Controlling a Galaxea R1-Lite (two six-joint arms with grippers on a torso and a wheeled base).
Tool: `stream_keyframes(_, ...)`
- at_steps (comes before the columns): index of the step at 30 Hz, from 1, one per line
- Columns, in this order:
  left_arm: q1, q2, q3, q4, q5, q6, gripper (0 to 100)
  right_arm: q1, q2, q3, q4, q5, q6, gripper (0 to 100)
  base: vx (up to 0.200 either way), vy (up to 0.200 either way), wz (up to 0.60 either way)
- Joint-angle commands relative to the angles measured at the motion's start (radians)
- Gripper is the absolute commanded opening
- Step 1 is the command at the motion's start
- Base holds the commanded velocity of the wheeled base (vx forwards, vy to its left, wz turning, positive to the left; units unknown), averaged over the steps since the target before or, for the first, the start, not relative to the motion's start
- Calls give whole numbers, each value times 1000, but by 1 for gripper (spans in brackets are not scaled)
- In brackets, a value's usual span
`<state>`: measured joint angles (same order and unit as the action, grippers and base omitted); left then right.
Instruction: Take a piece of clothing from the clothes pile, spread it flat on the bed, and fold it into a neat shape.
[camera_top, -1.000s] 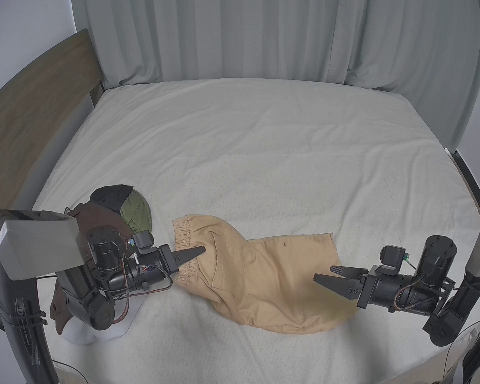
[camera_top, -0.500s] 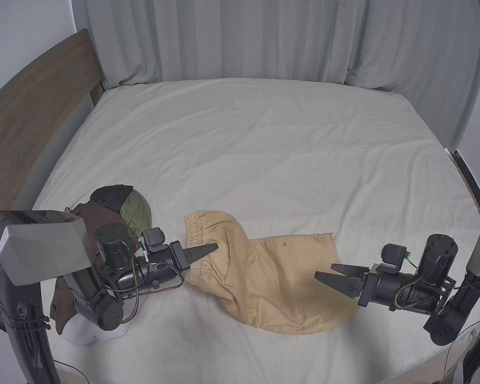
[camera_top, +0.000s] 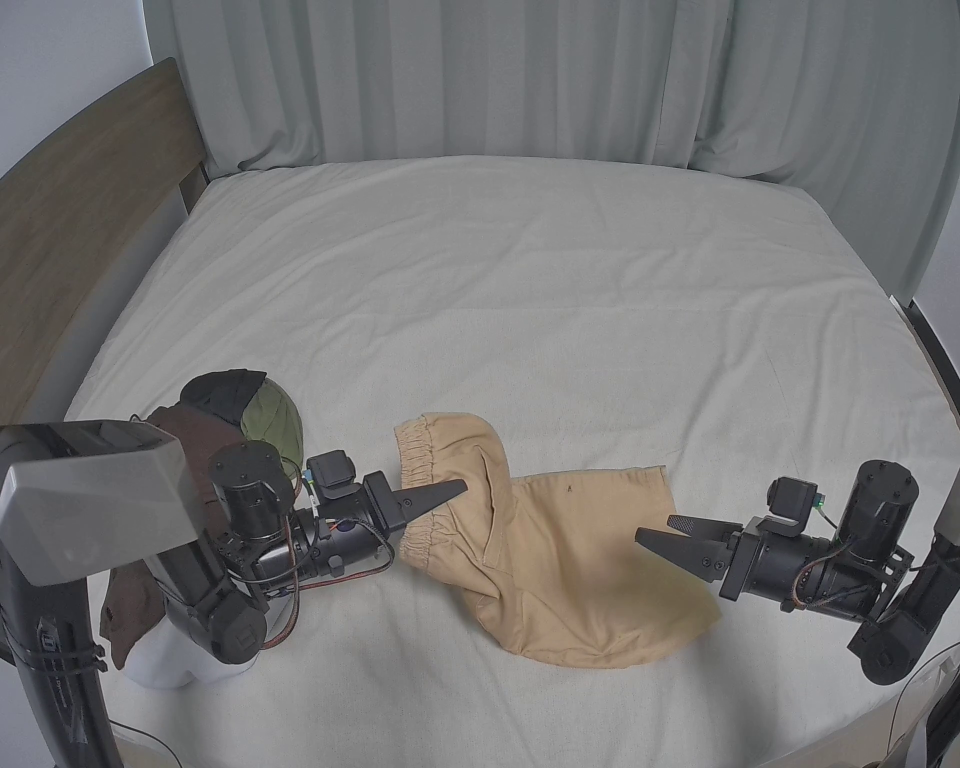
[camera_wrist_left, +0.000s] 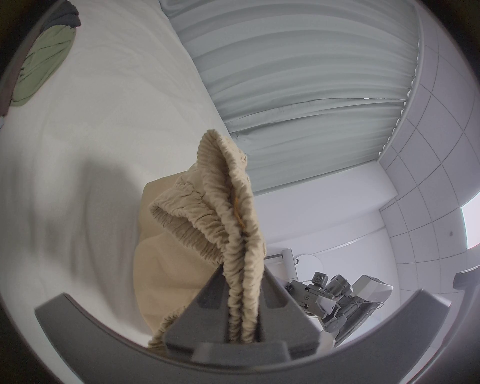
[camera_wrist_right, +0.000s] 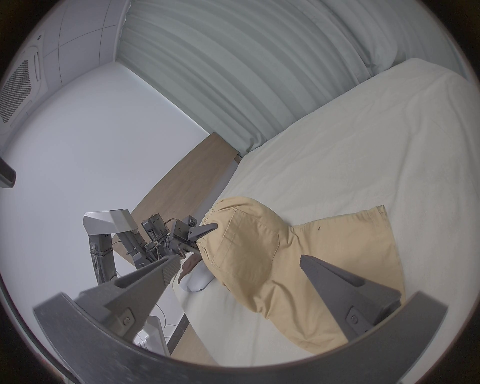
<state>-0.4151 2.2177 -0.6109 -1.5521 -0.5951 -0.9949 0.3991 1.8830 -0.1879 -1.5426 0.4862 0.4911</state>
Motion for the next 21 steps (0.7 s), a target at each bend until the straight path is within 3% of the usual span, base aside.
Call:
stream_keyframes(1,-21,5,-20,0,9,-8,0,-3,-4,-5,-1,0,1,100,0,0,0)
stream_keyframes(9,-70,10,-55,0,9,-105,0,-6,-7,-19,-2,5,3,100,0,0,0)
stream_keyframes(21,-129,105,-135,0,12,-105,0,-31,-19,-87,-2,5,55,100,0,0,0)
